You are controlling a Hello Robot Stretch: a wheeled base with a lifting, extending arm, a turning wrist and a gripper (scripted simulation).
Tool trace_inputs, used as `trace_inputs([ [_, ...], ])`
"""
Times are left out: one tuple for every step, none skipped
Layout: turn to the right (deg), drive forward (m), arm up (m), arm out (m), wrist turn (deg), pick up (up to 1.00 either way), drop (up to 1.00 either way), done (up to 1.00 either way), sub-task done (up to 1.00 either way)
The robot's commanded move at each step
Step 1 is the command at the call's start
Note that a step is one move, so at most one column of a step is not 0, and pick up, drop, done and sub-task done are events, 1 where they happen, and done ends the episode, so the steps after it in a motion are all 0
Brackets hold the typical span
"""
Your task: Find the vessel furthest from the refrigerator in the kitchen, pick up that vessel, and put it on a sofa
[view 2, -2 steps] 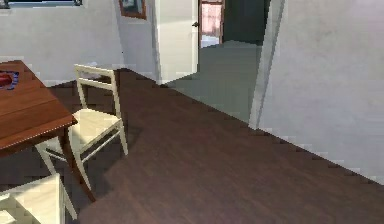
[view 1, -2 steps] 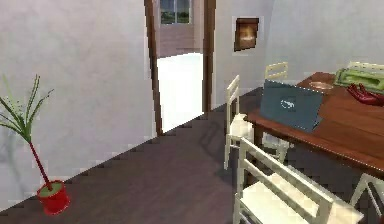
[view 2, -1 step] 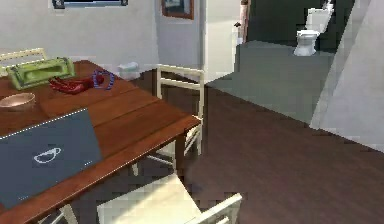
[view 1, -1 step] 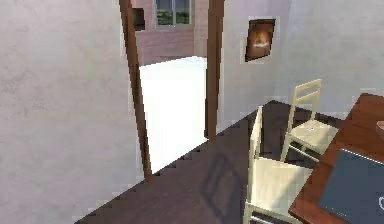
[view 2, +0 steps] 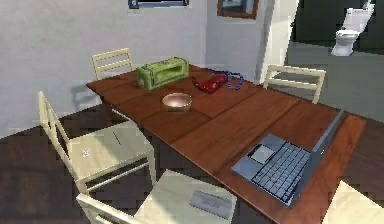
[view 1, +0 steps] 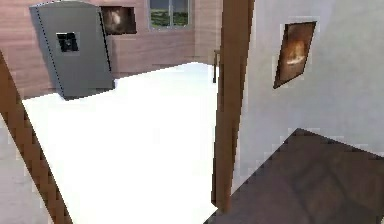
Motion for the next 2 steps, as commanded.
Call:
trace_inputs([
  [3.0, 0.0, 0.0, 0.0, 0.0, 0.0, 0.0, 0.0, 0.0],
  [0.0, 0.4, 0.0, 0.0, 0.0, 0.0, 0.0, 0.0, 0.0],
])
